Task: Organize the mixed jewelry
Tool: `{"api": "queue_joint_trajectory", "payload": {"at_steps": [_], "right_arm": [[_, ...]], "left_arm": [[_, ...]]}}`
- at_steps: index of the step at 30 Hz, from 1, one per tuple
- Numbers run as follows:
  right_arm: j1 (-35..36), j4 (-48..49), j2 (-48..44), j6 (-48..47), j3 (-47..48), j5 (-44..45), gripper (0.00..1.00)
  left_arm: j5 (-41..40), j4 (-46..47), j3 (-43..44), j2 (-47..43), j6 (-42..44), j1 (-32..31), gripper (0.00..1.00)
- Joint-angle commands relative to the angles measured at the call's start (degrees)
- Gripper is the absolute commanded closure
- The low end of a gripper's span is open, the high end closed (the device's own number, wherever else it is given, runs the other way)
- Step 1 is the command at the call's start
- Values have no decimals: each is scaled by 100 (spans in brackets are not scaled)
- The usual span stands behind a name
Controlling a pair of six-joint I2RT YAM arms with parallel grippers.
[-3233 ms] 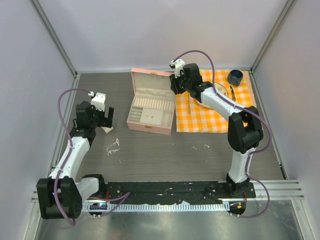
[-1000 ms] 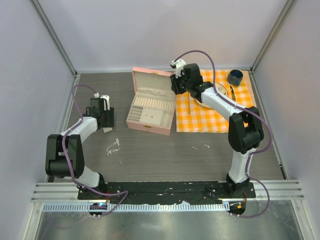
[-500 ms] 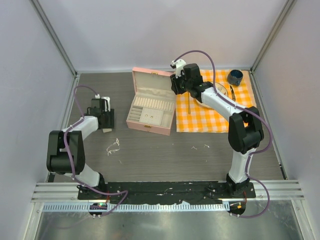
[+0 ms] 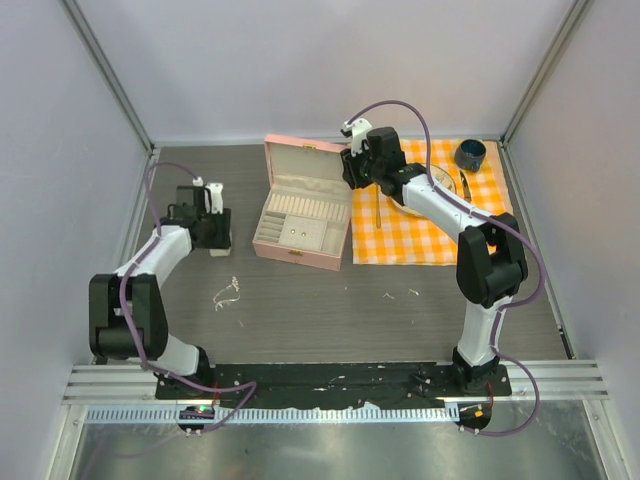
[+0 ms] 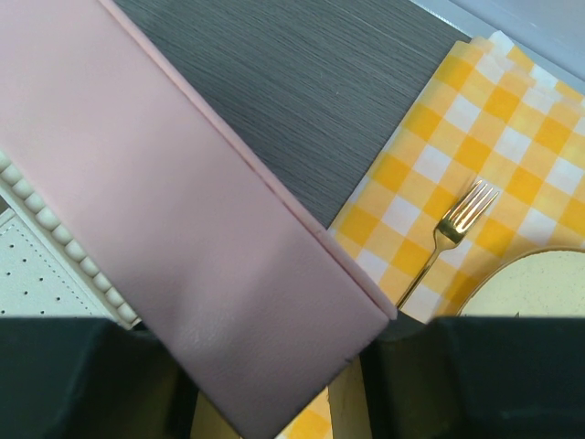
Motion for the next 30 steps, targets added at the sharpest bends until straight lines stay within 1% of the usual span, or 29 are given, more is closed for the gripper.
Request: {"api": "queue_joint_trajectory", "payload": {"at_steps": [1,3,4,6,7,9,10,12,13,15,16,18,22,30], "right_arm": [[1,-569,-38,32,111,330,77],[1,-595,-12,50,138,356,76],[1,-621,-3,59,181,373,74],[1,-665,15,67,234,382,71],[-8,-700,23,68,278,382,67],[1,-727,32,85,313,365,64],[1,-745,32,94,340,374,59],[1,-745,24,94,349,400,53],[1,-797,32,85,349,409,45],[1,-815,-20,85,349,461,36],[-8,-841,-38,76,323,488,34],[-8,-841,-116,68,296,549,29],[-43,-841,-284,68,235,576,25],[-113,-938,-741,59,50,488,24]], "left_arm": [[885,-691,1030,-700,177,-139,87],[913,-868,1277,-831,150,-280,92],[921,-991,1392,-867,107,-481,94],[895,-1097,1743,-867,71,-745,97],[878,-1193,1875,-824,-68,-1034,99],[799,-1246,2235,-736,-157,-1325,100],[790,-1290,2358,-605,-218,-1596,100],[763,-1282,2693,-464,-385,-1853,100],[746,-1308,2789,-376,-438,-2089,100],[615,-1299,3079,-104,-561,-2310,100],[579,-1299,3237,-16,-588,-2520,100],[509,-1299,3361,239,-676,-2706,100],[264,-1308,3537,635,-843,-3153,100],[-221,-1212,3572,1092,-887,-3699,100]]}}
